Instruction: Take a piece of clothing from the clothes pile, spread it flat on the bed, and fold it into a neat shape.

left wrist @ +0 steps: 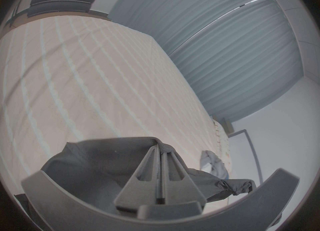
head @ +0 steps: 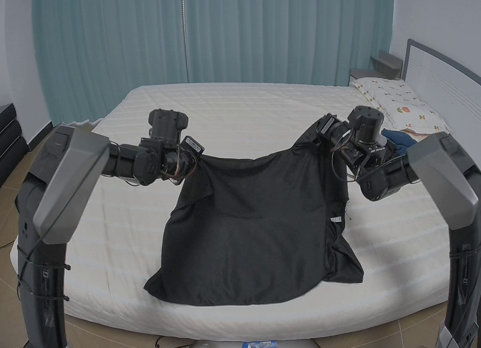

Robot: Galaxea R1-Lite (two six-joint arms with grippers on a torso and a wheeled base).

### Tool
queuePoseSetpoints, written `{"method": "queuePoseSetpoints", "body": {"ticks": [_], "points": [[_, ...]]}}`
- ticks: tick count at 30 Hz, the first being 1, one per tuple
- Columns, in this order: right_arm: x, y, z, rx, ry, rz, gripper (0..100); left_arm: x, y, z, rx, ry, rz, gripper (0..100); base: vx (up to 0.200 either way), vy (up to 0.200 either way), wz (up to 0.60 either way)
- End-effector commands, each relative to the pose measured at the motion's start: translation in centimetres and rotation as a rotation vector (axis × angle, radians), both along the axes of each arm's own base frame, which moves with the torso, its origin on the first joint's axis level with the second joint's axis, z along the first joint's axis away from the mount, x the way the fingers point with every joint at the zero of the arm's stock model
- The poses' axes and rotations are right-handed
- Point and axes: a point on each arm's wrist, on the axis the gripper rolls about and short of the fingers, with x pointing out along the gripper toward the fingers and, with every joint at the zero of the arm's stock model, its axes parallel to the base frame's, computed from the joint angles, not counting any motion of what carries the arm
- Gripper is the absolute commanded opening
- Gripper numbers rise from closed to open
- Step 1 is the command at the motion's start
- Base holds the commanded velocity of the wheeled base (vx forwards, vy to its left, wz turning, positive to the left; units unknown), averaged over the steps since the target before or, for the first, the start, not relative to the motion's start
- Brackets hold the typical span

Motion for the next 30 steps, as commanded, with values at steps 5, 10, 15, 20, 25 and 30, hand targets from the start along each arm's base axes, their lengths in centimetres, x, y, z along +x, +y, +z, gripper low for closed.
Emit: {"method": "queuePoseSetpoints", "body": {"ticks": [5, 10, 15, 20, 25, 30], "points": [[2.4, 0.6, -10.8, -0.056, 0.166, -0.052, 100, 2.6, -1.1, -7.3, 0.077, 0.077, 0.062, 0, 0.000, 0.000, 0.00], [2.5, 0.6, -13.2, -0.080, 0.223, -0.052, 100, 2.7, -1.7, -8.6, 0.094, 0.089, 0.065, 100, 0.000, 0.000, 0.00], [2.6, -0.7, -15.0, -0.103, 0.266, -0.085, 100, 4.1, -0.4, -10.1, 0.184, 0.050, 0.246, 100, 0.000, 0.000, 0.00], [2.9, -2.6, -14.6, -0.098, 0.265, -0.137, 100, 4.5, 0.8, -10.5, 0.203, 0.066, 0.276, 100, 0.000, 0.000, 0.00], [2.0, -5.1, -14.9, -0.117, 0.353, -0.174, 100, 3.4, 2.2, -11.8, 0.328, 0.264, 0.210, 100, 0.000, 0.000, 0.00], [1.9, -7.0, -15.1, -0.099, 0.373, -0.206, 100, 2.4, 2.9, -9.7, 0.258, 0.339, 0.126, 100, 0.000, 0.000, 0.00]]}}
